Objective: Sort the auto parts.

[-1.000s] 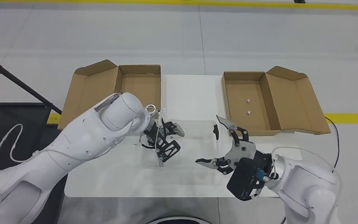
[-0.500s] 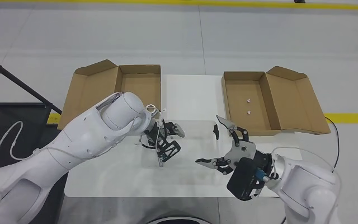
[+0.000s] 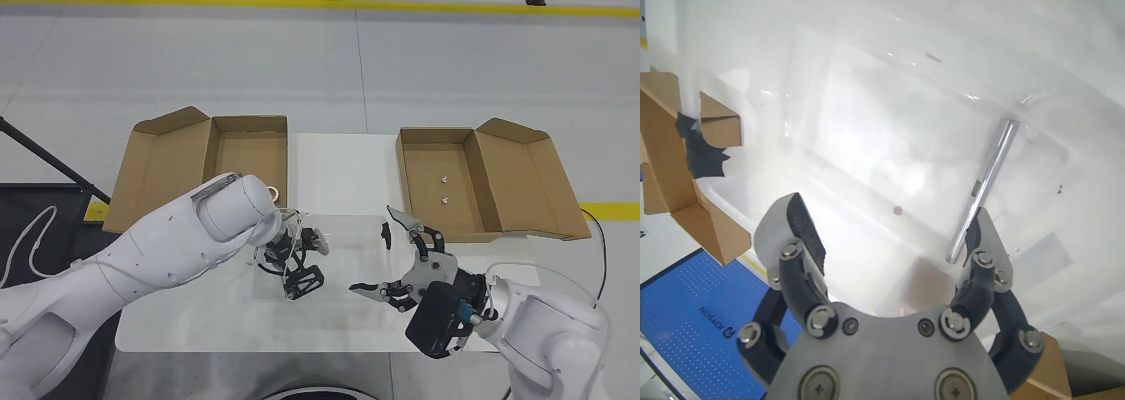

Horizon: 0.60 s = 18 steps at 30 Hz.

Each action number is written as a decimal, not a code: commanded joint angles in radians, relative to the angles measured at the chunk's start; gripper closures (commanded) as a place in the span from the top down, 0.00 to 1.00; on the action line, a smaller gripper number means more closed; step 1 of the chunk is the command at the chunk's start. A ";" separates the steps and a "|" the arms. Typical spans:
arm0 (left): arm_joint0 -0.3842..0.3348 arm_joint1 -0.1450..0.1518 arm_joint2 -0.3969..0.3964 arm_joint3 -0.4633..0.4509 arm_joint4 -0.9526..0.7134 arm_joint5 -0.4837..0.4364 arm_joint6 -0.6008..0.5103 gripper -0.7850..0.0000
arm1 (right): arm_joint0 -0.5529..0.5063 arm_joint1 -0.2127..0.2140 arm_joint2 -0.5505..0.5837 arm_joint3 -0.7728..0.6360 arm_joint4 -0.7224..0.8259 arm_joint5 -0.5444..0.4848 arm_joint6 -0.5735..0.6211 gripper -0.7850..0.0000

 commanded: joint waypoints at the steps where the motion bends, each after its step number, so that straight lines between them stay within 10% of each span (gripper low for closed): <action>1: -0.024 -0.003 0.035 0.008 0.010 0.000 0.007 1.00 | 0.000 0.000 0.000 0.000 0.000 0.000 0.000 1.00; 18: -0.039 -0.083 0.123 0.121 0.086 0.000 0.020 0.62 | 0.000 0.000 0.000 0.000 0.000 0.000 0.000 1.00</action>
